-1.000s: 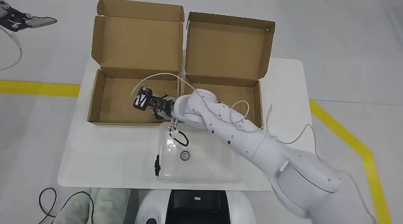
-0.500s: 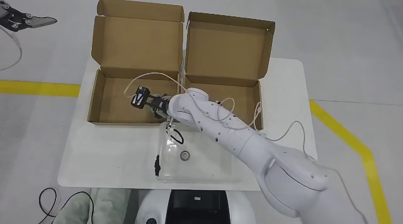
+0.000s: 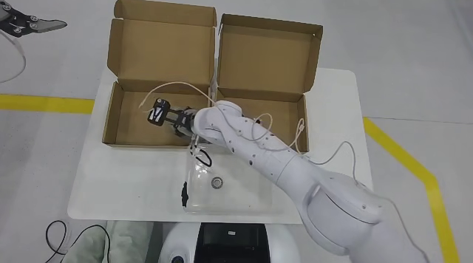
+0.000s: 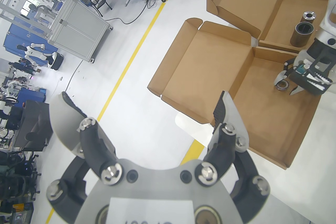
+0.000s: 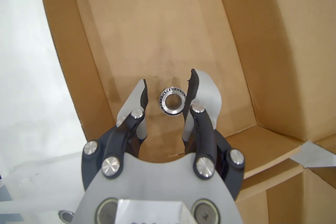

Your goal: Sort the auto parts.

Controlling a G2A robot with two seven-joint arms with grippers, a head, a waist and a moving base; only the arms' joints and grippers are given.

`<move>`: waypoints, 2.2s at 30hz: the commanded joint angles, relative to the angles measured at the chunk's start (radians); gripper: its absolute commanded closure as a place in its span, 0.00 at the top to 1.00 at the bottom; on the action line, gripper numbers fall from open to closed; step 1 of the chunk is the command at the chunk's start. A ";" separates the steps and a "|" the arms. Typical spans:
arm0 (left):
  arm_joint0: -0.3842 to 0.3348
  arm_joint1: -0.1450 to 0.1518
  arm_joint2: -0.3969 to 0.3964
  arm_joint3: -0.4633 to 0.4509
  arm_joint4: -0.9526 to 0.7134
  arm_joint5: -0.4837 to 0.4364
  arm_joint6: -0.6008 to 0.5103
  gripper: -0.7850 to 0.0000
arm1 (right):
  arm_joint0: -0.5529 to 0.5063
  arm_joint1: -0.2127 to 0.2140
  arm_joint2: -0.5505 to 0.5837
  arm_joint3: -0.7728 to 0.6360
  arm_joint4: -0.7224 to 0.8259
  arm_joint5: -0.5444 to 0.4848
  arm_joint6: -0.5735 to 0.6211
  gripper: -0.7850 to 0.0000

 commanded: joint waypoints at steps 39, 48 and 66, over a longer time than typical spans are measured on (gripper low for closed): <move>0.000 0.000 0.000 0.000 0.000 0.000 0.000 1.00 | -0.885 0.437 0.533 -1.176 -0.523 -0.495 0.161 0.35; 0.000 0.000 0.000 0.000 0.000 0.000 0.000 1.00 | -0.881 0.446 0.510 -1.085 -0.546 -0.449 0.199 0.40; 0.000 0.000 0.000 0.000 0.000 0.000 0.000 1.00 | -0.776 0.427 0.392 -0.950 -0.526 -0.379 0.342 0.48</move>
